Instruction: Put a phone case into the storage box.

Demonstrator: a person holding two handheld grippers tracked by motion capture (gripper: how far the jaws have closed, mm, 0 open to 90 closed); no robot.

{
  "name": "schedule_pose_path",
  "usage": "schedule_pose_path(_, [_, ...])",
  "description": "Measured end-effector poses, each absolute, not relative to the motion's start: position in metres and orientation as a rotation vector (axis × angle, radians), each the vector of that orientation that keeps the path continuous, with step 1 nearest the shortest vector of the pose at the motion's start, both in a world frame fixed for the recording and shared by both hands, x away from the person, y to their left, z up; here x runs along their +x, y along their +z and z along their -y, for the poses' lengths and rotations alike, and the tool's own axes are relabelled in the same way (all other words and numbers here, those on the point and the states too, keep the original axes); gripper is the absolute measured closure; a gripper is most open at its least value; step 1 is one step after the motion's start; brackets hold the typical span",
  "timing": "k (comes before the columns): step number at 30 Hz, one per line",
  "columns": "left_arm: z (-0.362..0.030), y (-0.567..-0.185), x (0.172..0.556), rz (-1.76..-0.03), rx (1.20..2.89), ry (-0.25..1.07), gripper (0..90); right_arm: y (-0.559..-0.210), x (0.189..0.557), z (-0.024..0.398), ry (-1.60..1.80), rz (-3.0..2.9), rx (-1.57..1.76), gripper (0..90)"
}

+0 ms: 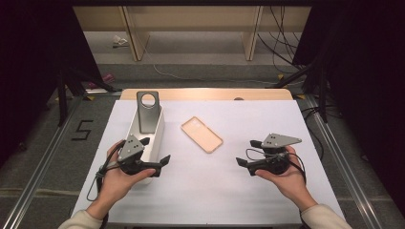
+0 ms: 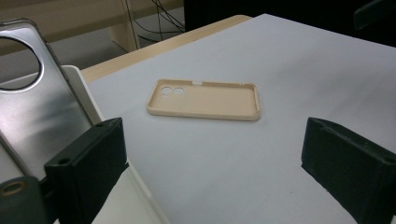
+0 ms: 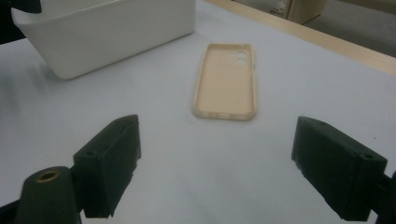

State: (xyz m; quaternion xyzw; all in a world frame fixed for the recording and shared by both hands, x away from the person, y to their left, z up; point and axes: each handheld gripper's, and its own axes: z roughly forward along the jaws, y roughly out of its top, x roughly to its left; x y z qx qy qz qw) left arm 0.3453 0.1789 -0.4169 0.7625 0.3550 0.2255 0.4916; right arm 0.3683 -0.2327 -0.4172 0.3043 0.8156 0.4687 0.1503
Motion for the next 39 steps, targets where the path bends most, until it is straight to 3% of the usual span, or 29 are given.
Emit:
schedule_pose_path(36, [-0.177, -0.421, 0.346, -0.87, 1.842, 0.522, 7.3, -0.414, 0.376, 0.228, 1.354, -2.312, 0.892, 16.5])
schedule_pose_path(39, [-0.176, -0.421, 0.345, -0.872, 1.839, 0.524, 8.1, -0.415, 0.381, 0.225, 1.343, -2.319, 0.912, 23.4])
